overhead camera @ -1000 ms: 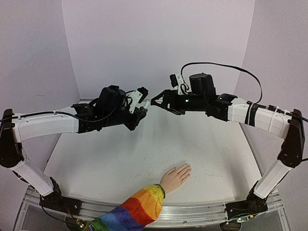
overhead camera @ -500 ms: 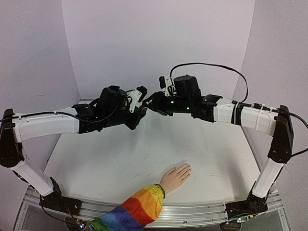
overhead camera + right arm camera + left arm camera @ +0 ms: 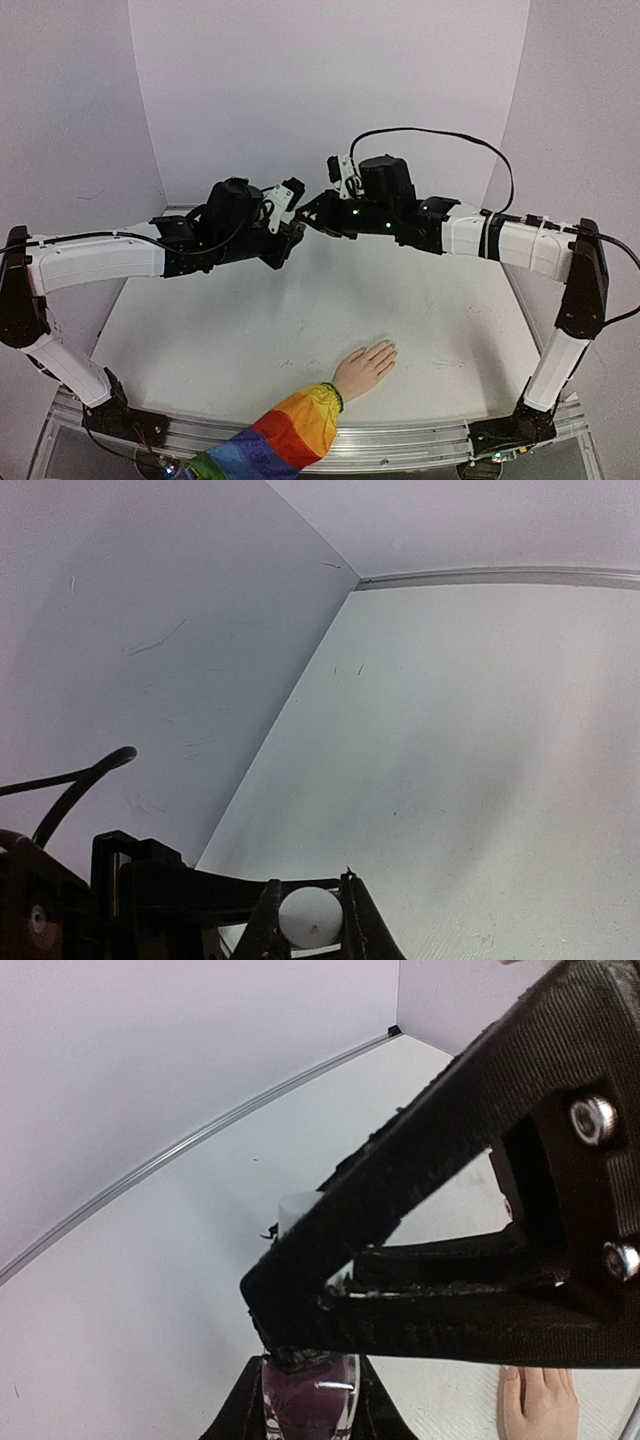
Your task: Paint the nails
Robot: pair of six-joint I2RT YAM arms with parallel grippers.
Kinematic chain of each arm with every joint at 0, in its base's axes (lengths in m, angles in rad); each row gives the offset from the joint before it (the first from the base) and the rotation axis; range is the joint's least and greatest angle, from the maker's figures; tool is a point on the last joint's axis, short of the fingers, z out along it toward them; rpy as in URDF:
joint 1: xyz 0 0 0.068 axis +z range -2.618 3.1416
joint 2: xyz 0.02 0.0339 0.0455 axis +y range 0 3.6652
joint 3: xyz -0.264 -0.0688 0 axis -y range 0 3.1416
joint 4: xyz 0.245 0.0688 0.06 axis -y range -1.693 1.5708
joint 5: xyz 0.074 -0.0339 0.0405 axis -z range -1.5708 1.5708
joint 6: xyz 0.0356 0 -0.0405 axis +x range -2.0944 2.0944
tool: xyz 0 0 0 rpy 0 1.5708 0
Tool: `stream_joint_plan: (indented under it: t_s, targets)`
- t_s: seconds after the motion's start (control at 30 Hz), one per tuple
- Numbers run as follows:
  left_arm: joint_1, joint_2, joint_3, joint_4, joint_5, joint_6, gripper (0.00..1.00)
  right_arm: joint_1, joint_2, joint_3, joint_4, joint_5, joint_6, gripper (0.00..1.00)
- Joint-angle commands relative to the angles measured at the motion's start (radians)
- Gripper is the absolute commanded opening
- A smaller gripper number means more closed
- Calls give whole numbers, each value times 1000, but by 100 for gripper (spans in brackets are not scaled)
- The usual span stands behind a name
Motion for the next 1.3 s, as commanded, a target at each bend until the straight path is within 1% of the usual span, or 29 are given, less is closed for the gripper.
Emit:
stream_joint_plan:
  t_s: [0.0,0.03,0.1,0.13,0.17,0.2,0.23,0.27,0.33,0.37,0.43,0.47,0.53,0.57,0.6,0.63,0.7,0.73,0.77,0.87,0.93,1.03,1.07,1.27]
  targets:
    - [-1,-63,4,71,199,-34,0,4,-54,-7,108,-156,-202,0]
    - [4,-80,-5,73,301,-31,0,3,-78,-20,121,-230,-289,0]
    - [35,-121,-38,99,560,-39,0,-9,-115,-71,165,-540,-445,0]
    - [68,-143,-57,122,731,-52,0,-20,-132,-95,187,-717,-496,0]
    - [92,-160,-75,173,961,-70,0,-25,-143,-116,211,-835,-524,0]
    - [113,-173,-88,213,1096,-93,0,-26,-146,-119,215,-897,-518,0]
    - [124,-183,-96,233,1201,-114,0,-26,-140,-110,212,-964,-506,0]
    - [134,-191,-96,240,1264,-127,0,-25,-136,-104,202,-1014,-489,0]
    - [141,-203,-101,240,1312,-137,0,-25,-153,-127,206,-1033,-473,0]
    - [141,-207,-105,241,1302,-138,0,-26,-163,-141,207,-1021,-468,0]
    - [139,-213,-118,240,1221,-149,0,-26,-178,-156,211,-985,-455,0]
    - [139,-213,-121,241,1162,-162,0,-26,-187,-158,212,-941,-441,0]
    - [139,-213,-130,242,1022,-171,0,-28,-217,-170,211,-775,-416,0]
    - [137,-218,-138,243,935,-155,0,-27,-233,-181,210,-699,-409,7]
    - [125,-226,-147,243,835,-132,0,-30,-249,-187,203,-584,-397,34]
    - [116,-236,-157,242,746,-108,0,-37,-258,-194,185,-527,-392,46]
    - [96,-247,-171,240,563,-56,0,-52,-285,-213,149,-365,-378,67]
    - [90,-251,-175,241,478,-42,0,-54,-299,-226,143,-313,-370,73]
    - [88,-254,-177,241,405,-36,0,-54,-308,-233,138,-279,-362,77]
    - [79,-250,-177,240,211,-12,0,-53,-307,-226,130,-225,-310,79]
    - [70,-238,-173,242,143,22,0,-44,-288,-201,124,-185,-282,79]
    - [60,-213,-153,242,107,43,0,-32,-247,-141,85,-89,-239,77]
    - [51,-196,-146,242,74,45,0,-25,-216,-99,70,-31,-193,75]
    - [45,-154,-125,241,66,50,0,14,-102,29,55,13,-149,66]
